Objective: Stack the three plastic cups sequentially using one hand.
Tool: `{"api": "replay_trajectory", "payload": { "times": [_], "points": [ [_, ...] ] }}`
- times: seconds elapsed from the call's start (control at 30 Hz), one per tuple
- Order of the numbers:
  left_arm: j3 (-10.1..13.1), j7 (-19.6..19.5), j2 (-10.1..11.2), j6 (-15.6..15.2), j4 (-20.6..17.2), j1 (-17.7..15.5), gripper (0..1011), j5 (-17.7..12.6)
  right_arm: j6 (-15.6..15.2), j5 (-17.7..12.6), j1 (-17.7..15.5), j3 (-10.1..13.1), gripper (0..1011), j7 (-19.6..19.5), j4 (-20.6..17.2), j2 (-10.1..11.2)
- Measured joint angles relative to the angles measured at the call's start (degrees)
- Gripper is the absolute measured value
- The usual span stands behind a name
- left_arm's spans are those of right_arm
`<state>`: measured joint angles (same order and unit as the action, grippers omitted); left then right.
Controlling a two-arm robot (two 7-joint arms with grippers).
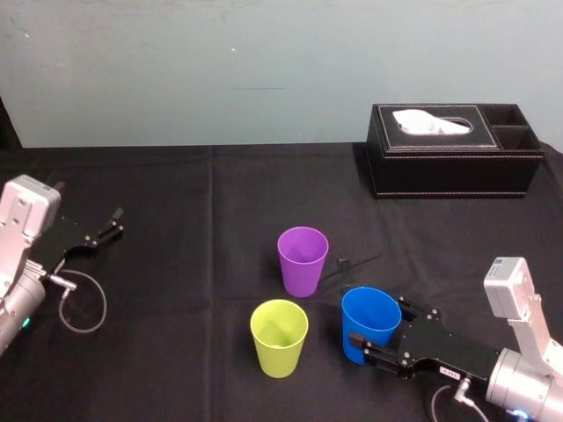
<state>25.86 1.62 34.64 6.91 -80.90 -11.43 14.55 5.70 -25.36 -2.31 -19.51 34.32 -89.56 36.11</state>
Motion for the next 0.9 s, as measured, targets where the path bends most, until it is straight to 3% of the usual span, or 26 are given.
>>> {"api": "replay_trajectory", "payload": {
  "times": [0.53,0.9],
  "points": [
    [0.0,0.0,0.0,0.0,0.0,0.0,1012,0.0,0.09,-0.05,-0.06,0.07,722,0.0,-0.06,0.06],
    [0.0,0.0,0.0,0.0,0.0,0.0,1011,0.0,-1.17,0.67,-2.89,2.21,722,-3.45,-6.36,1.65]
  ]
}}
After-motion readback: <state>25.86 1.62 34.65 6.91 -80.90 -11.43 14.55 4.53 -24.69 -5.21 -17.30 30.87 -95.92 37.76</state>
